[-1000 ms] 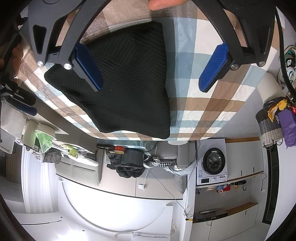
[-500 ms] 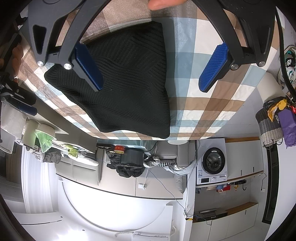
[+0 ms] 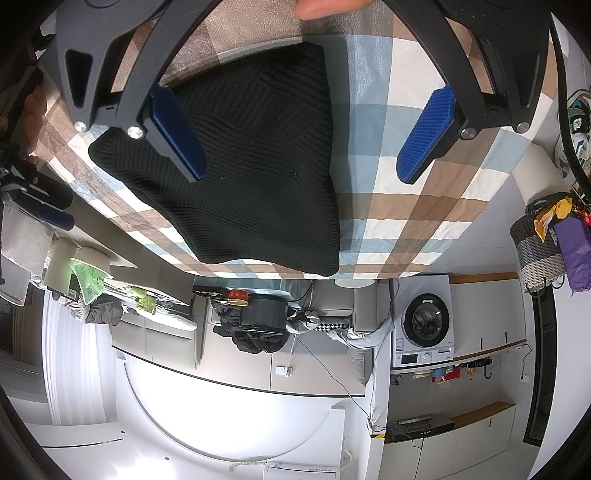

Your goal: Fold small clothes

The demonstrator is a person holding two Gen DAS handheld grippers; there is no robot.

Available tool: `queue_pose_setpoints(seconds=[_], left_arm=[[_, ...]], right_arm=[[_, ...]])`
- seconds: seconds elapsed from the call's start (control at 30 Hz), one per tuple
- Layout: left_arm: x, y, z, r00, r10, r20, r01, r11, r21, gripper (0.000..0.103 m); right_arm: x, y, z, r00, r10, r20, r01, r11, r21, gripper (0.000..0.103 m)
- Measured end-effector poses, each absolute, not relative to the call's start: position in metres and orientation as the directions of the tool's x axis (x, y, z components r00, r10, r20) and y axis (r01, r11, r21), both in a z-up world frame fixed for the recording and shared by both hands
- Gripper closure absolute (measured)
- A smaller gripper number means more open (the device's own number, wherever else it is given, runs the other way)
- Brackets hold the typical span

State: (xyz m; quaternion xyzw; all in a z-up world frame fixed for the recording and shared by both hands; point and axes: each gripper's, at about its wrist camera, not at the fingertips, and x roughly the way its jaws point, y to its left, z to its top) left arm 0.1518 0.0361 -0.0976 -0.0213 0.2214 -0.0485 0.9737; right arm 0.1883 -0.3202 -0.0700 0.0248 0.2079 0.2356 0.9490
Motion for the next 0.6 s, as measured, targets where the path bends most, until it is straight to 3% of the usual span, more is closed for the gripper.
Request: queue_pose_setpoints(seconds=[0.6], left_arm=[[0.1528, 0.0375, -0.0967, 0.900, -0.103, -0.424, 0.087, 0.995, -0.057, 0.001]], right_arm=[[0.1905, -0.3202, -0.0715, 0.799, 0.458, -0.389, -0.440, 0.887, 0.141, 0.000]])
